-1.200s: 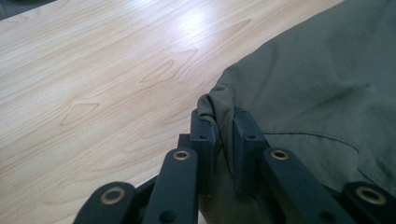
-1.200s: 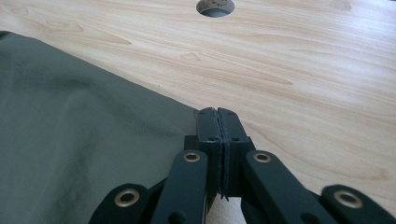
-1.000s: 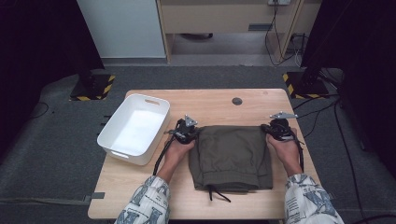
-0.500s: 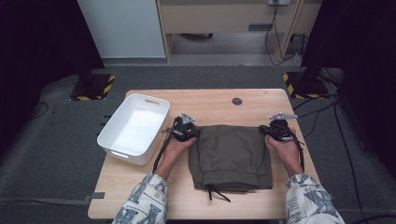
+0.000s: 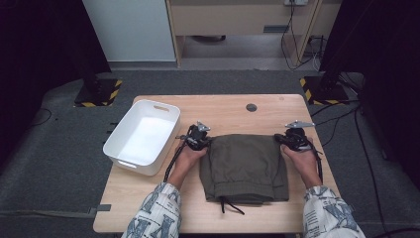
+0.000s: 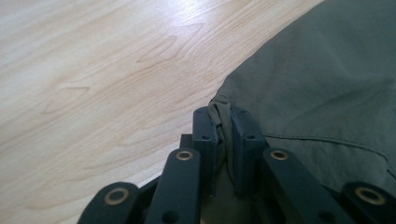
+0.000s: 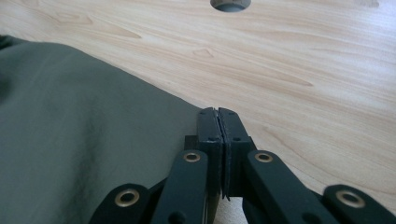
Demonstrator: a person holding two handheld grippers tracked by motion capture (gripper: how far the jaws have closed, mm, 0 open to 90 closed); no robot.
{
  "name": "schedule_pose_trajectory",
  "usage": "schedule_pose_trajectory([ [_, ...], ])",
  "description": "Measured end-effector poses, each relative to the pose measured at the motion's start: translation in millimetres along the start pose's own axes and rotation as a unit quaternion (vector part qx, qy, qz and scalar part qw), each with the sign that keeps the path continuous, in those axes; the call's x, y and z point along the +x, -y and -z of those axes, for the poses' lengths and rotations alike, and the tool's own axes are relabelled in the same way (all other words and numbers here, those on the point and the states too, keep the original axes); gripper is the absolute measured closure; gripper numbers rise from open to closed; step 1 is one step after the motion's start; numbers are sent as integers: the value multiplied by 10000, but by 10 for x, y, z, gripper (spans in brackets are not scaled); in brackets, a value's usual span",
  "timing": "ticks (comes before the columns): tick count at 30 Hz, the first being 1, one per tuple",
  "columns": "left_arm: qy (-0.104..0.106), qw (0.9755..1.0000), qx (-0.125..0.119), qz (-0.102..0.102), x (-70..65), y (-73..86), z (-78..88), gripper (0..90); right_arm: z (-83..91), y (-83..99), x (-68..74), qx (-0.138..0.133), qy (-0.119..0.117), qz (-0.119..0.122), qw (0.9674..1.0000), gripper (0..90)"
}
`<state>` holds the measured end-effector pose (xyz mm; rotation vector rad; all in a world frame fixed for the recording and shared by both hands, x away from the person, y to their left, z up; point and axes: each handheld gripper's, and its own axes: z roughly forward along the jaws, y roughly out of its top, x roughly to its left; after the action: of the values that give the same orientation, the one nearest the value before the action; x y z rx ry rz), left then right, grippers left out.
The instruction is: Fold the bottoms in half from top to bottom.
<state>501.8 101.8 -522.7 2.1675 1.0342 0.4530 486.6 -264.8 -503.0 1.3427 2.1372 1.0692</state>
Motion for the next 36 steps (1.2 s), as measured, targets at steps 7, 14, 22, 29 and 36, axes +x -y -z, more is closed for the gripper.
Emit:
schedule_pose_trajectory([
  [7,-66,9995,-302,88,4,-69,117,823,125,-13,-54,-245,-146,-105,9995,892],
  [14,-51,9988,-491,60,4,-153,262,827,186,-37,-60,-359,-80,-166,9992,892],
  [22,134,9978,-630,131,54,-195,446,832,224,-80,-40,-458,-147,-163,9987,892],
  [29,100,9970,-746,183,100,-276,563,837,232,-205,43,-428,-101,-101,9990,892],
  [36,11,9965,-779,311,166,-300,645,838,303,-316,97,-527,-122,-89,9985,892],
])
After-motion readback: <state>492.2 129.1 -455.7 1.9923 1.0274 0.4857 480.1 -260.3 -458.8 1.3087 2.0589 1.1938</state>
